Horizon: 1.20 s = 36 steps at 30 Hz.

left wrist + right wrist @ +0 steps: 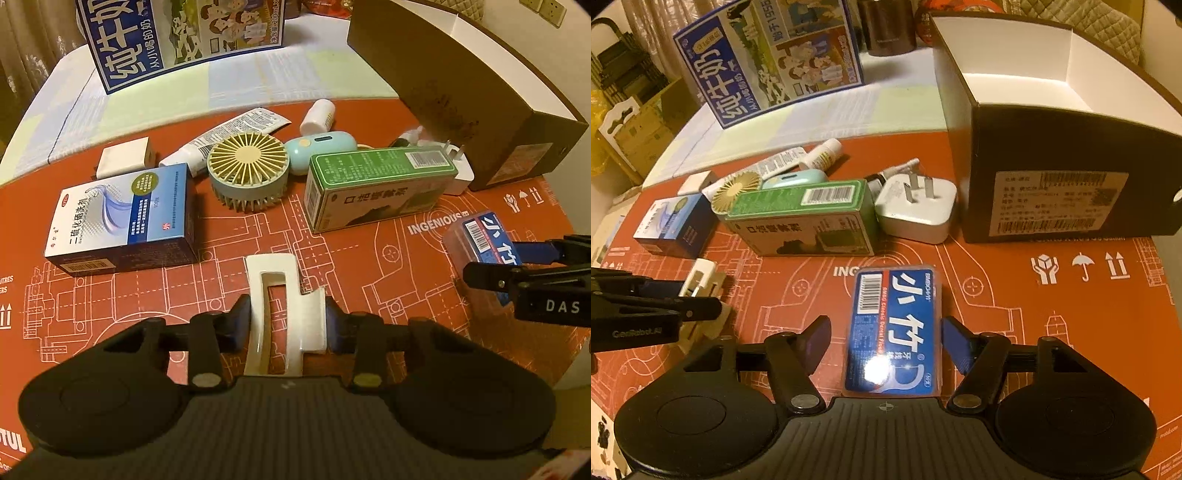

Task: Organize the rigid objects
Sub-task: 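Carry the toothbrush case and hair clip with both tools over the open brown box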

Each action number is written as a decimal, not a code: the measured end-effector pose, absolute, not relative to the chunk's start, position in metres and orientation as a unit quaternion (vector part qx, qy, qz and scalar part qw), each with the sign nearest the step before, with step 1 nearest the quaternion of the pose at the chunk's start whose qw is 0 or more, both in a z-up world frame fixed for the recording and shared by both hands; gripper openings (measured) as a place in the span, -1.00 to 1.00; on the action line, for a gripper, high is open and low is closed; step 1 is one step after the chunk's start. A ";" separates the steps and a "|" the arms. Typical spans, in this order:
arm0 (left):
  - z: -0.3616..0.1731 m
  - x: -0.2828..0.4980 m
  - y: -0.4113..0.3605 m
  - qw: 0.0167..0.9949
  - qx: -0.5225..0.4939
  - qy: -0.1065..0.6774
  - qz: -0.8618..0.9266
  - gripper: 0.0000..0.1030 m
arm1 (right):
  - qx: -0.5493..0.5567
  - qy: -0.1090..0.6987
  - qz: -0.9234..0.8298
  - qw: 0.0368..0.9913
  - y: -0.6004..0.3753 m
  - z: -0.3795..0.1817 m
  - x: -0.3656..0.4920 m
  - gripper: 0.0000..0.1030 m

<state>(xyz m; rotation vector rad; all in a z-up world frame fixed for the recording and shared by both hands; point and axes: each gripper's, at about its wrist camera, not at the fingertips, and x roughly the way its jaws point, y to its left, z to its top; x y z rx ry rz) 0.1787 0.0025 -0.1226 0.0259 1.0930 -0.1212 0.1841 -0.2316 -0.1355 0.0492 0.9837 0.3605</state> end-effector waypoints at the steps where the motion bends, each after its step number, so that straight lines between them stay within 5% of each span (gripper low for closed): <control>1: -0.123 0.178 0.002 0.853 0.014 0.519 -0.057 -0.32 | 0.022 0.470 0.173 0.865 -0.232 -0.137 0.184 0.06; 22: -0.046 0.176 -0.047 0.884 0.031 0.453 -0.108 -0.32 | 0.033 0.420 0.220 0.880 -0.281 -0.060 0.177 0.04; 36: 0.006 0.241 -0.141 0.901 0.036 0.399 -0.166 -0.32 | 0.057 0.367 0.194 0.908 -0.359 -0.002 0.223 0.04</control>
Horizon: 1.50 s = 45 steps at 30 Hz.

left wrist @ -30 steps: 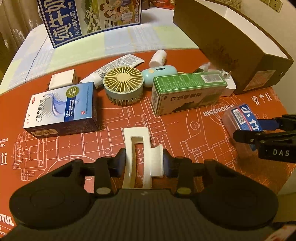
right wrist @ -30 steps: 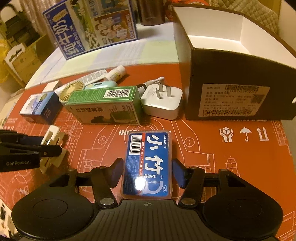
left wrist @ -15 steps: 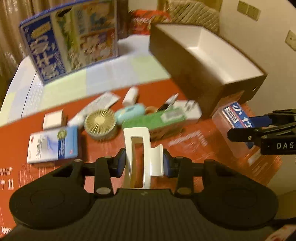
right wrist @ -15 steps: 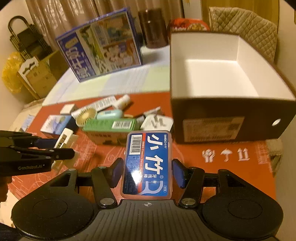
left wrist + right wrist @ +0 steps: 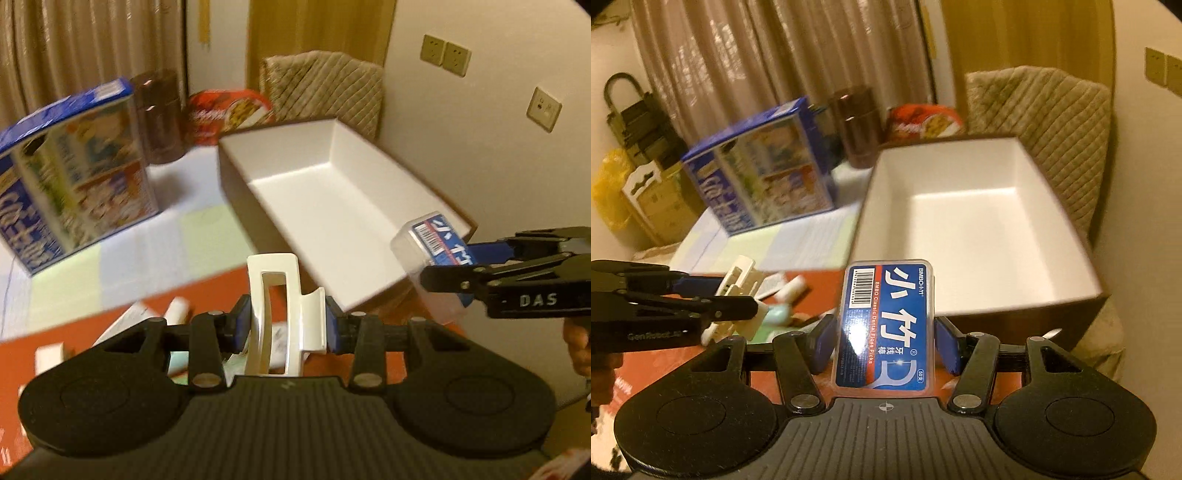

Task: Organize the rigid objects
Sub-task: 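Carry the toothbrush case and hair clip with both tools over the open brown box, then open both tools to drop the hair clip and toothbrush case into the box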

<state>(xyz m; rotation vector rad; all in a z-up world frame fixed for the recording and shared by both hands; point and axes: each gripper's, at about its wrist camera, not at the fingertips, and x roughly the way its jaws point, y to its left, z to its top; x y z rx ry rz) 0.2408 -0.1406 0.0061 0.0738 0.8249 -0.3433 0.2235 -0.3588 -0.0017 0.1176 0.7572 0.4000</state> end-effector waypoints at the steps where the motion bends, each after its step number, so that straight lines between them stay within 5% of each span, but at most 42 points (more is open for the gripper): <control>1: 0.008 0.247 -0.149 0.902 0.036 0.397 -0.168 -0.32 | 0.059 0.365 0.192 0.909 -0.365 0.001 0.229 0.04; 16: -0.007 0.321 -0.230 0.897 0.046 0.409 -0.160 -0.32 | 0.032 0.371 0.175 0.912 -0.422 -0.012 0.309 0.04; 45: -0.055 0.369 -0.248 0.866 0.046 0.473 -0.156 -0.26 | 0.017 0.425 0.192 0.884 -0.426 -0.049 0.358 0.05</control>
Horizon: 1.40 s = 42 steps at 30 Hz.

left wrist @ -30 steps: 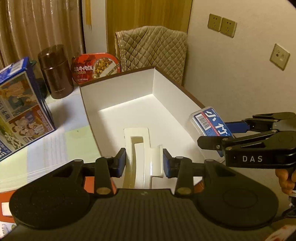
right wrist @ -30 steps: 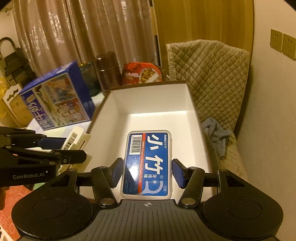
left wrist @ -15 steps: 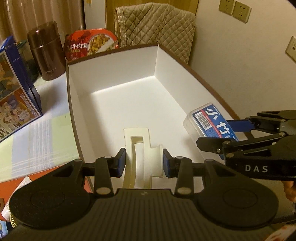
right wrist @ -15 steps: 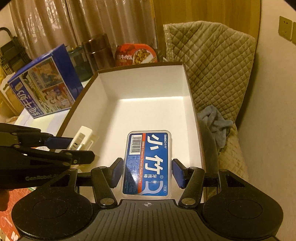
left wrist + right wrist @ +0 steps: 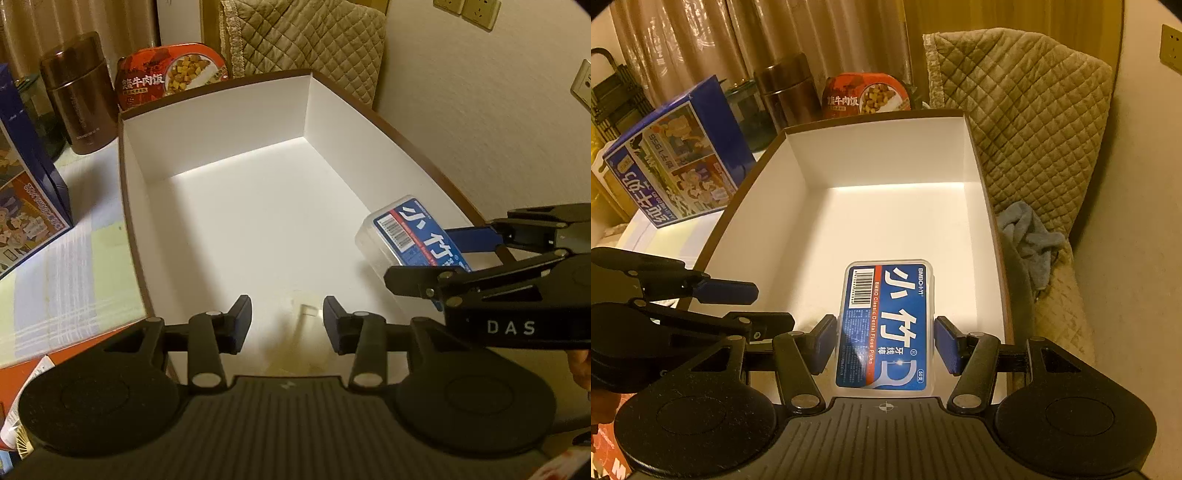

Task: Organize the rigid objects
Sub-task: 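Open both tools to drop the hair clip and toothbrush case into the box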

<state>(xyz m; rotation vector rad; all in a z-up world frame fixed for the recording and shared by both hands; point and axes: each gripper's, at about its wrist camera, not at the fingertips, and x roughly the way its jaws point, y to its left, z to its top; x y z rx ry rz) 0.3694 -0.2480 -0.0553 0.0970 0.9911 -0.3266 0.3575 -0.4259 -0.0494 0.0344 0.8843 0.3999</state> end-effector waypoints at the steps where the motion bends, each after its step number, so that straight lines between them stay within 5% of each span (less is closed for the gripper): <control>1: -0.054 0.369 -0.246 0.867 0.047 0.472 -0.154 -0.26 | 0.017 0.425 0.193 0.884 -0.426 -0.049 0.358 0.05; 42: 0.016 0.282 -0.176 0.897 0.005 0.409 -0.166 -0.14 | 0.043 0.386 0.170 0.906 -0.405 -0.010 0.283 0.23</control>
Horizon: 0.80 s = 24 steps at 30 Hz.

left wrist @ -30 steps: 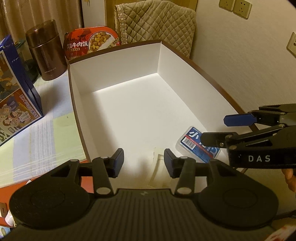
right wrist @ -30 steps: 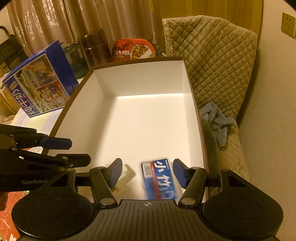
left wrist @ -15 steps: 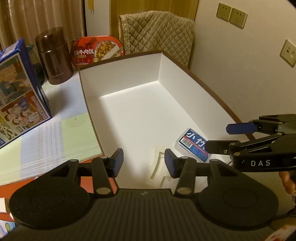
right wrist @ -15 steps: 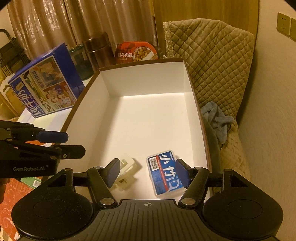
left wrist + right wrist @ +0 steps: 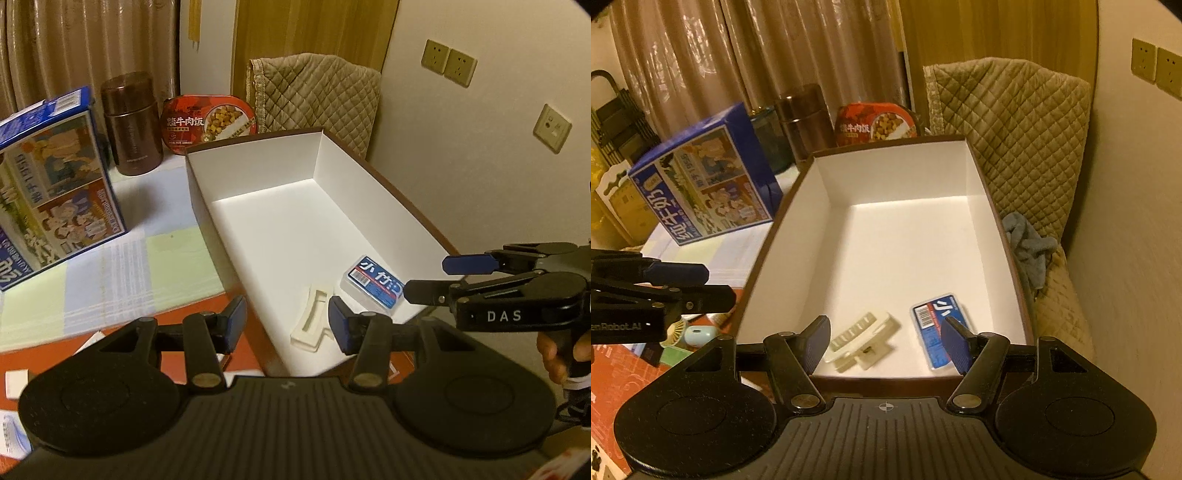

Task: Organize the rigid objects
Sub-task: 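Withdraw both tools from the box back toward the items on the mat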

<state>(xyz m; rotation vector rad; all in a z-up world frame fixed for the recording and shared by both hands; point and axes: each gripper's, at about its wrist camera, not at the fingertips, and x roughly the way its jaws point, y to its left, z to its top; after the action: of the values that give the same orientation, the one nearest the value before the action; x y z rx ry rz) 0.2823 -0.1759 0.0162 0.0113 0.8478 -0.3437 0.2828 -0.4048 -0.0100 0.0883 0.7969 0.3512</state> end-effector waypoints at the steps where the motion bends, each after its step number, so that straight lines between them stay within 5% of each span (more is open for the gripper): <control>1: 0.017 0.278 -0.172 0.897 0.004 0.409 -0.167 -0.14 | 0.043 0.384 0.169 0.907 -0.404 -0.009 0.279 0.23; 24: 0.010 0.187 -0.090 0.896 -0.013 0.426 -0.126 -0.14 | 0.064 0.386 0.206 0.897 -0.352 -0.005 0.210 0.24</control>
<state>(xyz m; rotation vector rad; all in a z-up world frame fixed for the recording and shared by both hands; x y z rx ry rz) 0.1866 -0.0899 0.0098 -0.0279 0.8828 -0.2605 0.2098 -0.3516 -0.0046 0.1329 0.7989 0.4267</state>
